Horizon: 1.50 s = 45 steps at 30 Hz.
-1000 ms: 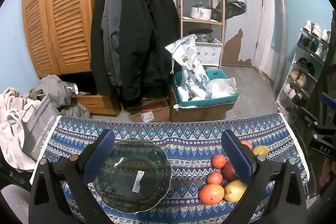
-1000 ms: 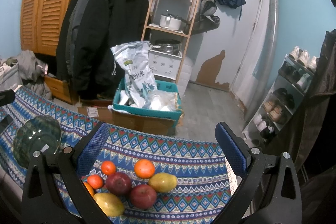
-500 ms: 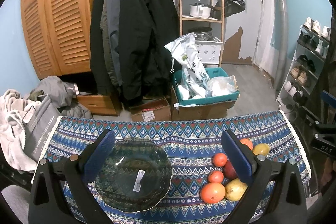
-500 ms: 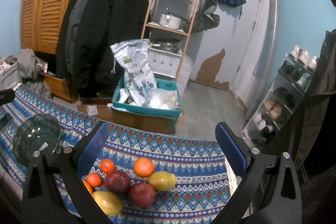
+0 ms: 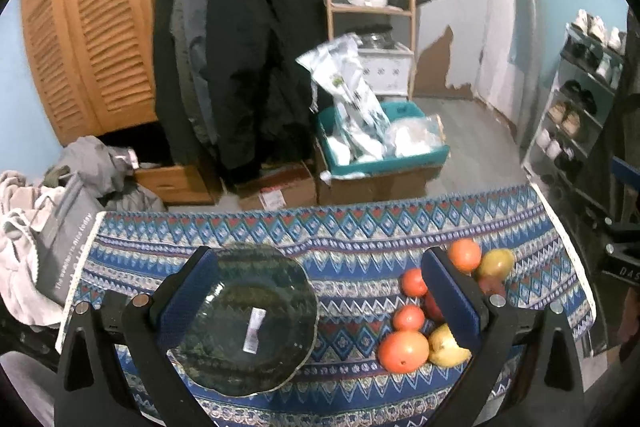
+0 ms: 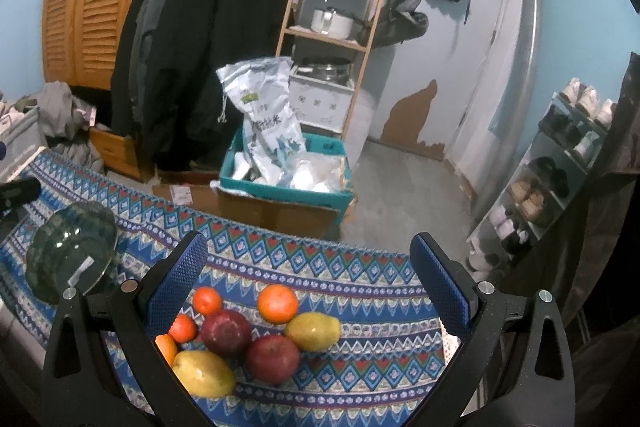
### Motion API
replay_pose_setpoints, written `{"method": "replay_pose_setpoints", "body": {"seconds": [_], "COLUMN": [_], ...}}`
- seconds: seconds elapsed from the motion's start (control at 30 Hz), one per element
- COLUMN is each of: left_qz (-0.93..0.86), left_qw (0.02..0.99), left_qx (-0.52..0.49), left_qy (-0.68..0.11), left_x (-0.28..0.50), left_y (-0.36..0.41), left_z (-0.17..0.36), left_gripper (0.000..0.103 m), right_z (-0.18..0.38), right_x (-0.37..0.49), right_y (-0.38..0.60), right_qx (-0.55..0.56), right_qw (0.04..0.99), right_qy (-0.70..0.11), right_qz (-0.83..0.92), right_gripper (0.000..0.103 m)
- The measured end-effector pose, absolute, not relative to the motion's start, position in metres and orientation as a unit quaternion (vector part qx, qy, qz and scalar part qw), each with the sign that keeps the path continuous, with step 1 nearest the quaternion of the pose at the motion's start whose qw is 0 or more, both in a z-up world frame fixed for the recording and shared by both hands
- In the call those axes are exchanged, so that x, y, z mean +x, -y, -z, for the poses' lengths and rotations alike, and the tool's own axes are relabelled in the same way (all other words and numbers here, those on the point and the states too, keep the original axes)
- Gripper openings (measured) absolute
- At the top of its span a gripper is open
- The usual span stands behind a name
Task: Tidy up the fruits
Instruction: 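Move left tool to the large orange while right tool approaches the big red apple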
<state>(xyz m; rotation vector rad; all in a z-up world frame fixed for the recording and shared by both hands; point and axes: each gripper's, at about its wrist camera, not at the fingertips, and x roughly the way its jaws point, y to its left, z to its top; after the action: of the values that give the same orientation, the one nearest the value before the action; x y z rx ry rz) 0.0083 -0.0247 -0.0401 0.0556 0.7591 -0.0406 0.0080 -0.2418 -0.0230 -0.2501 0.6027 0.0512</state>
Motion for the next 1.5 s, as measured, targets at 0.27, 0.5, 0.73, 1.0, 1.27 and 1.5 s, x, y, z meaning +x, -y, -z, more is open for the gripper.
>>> {"method": "replay_pose_setpoints", "body": {"seconds": [0.27, 0.5, 0.73, 1.0, 1.27, 1.5], "left_qz": [0.044, 0.053, 0.055, 0.078, 0.094, 0.107], "left_qw": [0.903, 0.884, 0.859, 0.834, 0.814, 0.803], "left_qx": [0.039, 0.059, 0.074, 0.085, 0.093, 0.116], "left_qy": [-0.426, -0.461, -0.504, -0.539, -0.565, -0.575], "left_x": [0.02, 0.025, 0.025, 0.017, 0.013, 0.012], "left_y": [0.043, 0.058, 0.07, 0.079, 0.087, 0.096], "left_z": [0.081, 0.121, 0.158, 0.19, 0.217, 0.236], "left_gripper": [0.102, 0.102, 0.1, 0.1, 0.1, 0.1], "right_z": [0.055, 0.09, 0.121, 0.152, 0.176, 0.179], "right_x": [0.015, 0.02, 0.023, 0.027, 0.029, 0.03], "right_y": [0.255, 0.27, 0.279, 0.285, 0.292, 0.292], "right_qx": [-0.1, -0.084, -0.074, -0.065, -0.039, -0.042], "right_qw": [0.928, 0.907, 0.884, 0.86, 0.84, 0.837], "right_qy": [-0.356, -0.413, -0.462, -0.506, -0.541, -0.546], "right_qz": [-0.034, -0.023, -0.015, -0.014, -0.008, -0.007], "right_gripper": [0.1, 0.1, 0.1, 0.099, 0.099, 0.1]}}
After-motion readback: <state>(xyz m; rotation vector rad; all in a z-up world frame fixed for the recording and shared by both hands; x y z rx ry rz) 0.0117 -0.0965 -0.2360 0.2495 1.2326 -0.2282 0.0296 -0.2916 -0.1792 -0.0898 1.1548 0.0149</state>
